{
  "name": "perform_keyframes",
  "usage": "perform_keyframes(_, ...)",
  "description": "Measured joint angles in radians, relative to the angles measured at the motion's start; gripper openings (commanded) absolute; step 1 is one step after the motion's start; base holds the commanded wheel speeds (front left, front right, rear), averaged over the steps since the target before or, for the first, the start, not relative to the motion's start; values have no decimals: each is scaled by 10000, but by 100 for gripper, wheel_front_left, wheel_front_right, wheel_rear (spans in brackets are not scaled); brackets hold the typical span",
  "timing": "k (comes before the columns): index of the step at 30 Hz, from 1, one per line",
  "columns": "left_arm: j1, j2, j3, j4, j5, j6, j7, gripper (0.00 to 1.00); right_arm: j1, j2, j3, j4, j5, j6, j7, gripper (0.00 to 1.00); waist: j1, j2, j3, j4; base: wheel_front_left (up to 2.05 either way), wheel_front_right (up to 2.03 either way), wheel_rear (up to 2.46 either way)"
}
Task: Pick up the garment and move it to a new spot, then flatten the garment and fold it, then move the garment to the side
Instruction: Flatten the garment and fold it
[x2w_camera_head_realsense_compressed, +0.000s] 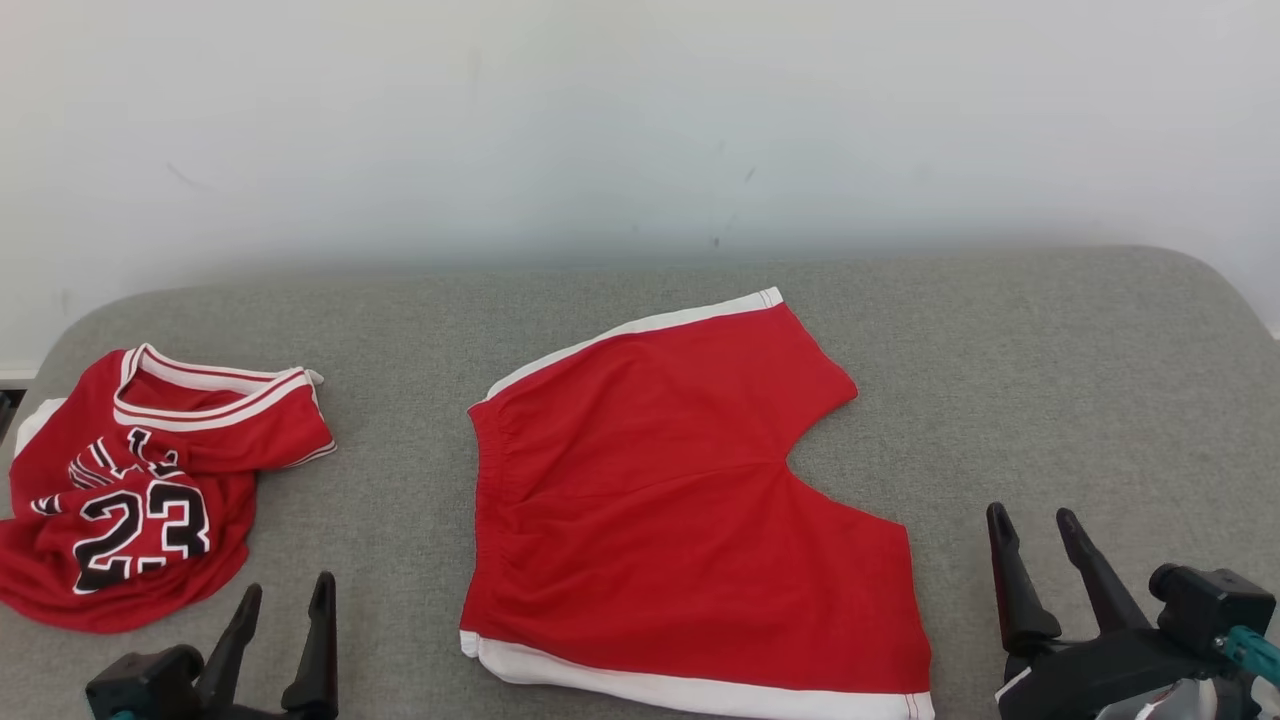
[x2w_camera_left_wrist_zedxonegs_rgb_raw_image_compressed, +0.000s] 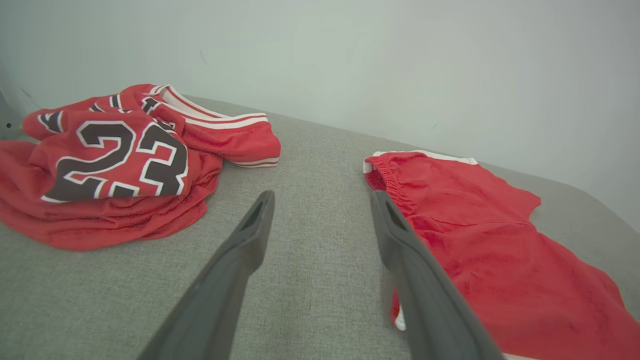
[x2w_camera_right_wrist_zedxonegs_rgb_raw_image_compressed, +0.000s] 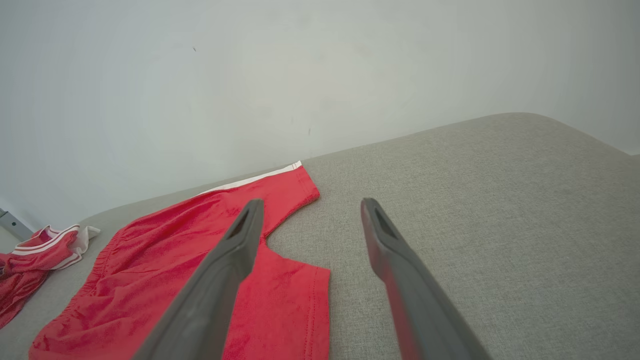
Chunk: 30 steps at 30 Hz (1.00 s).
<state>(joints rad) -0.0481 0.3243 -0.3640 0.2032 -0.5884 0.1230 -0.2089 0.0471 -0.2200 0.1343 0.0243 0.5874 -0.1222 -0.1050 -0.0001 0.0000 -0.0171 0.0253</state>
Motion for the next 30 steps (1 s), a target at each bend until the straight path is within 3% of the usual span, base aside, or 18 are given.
perform_keyframes(7, 66, 543, -182, -48, 357, 0, 709, 100, -63, -205, 416, 311, -105, 146, 199, 100, 0, 0, -49, 3, 0, 0, 0)
perform_keyframes(24, 274, 523, -309, -763, 658, 4, 1630, 100, -123, -238, 568, 585, -265, 184, 270, 100, 0, 1, -69, -18, 0, 0, 0)
perform_keyframes(30, 216, 518, -763, -882, 744, -17, 2134, 100, 81, -305, 734, 755, -247, 184, 863, 100, 0, 1, -45, -55, 0, 0, 0)
